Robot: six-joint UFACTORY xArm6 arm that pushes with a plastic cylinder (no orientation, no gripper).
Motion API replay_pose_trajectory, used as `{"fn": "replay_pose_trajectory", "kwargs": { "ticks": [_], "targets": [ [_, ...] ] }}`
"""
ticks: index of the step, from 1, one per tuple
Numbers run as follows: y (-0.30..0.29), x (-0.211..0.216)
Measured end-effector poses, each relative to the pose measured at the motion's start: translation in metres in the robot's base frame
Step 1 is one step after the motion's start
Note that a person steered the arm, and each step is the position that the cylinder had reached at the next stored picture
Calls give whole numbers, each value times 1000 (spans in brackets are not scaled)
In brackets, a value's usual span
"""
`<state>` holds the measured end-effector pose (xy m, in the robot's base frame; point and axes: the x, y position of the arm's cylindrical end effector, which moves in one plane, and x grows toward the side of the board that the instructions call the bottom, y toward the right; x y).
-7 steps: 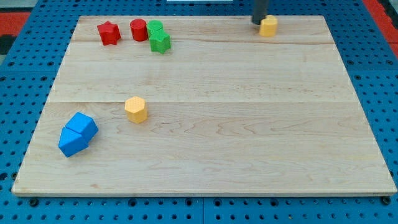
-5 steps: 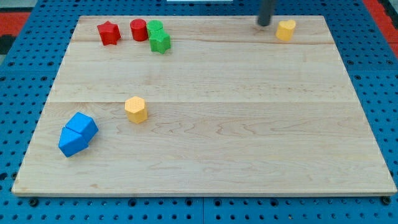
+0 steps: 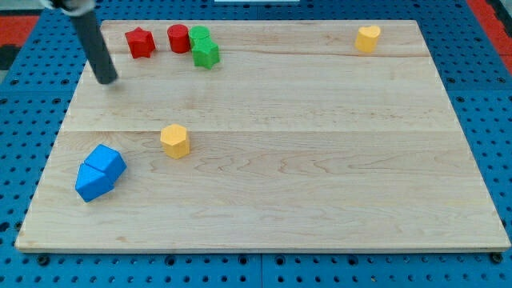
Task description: Push the red circle to the top left of the yellow heart
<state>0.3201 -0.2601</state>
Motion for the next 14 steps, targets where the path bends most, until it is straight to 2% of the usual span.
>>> {"fn": "replay_pose_trajectory", "kwargs": {
  "ticks": [1,3,4,6,8,9,10,12,13,14],
  "targets": [
    [-35,-36],
    [19,-73],
    [60,-77],
    [178,-77],
    [263,-82],
    [234,-96],
    [228,-127],
    [343,-127],
    [382,-129],
    [385,-128]
  ]
}}
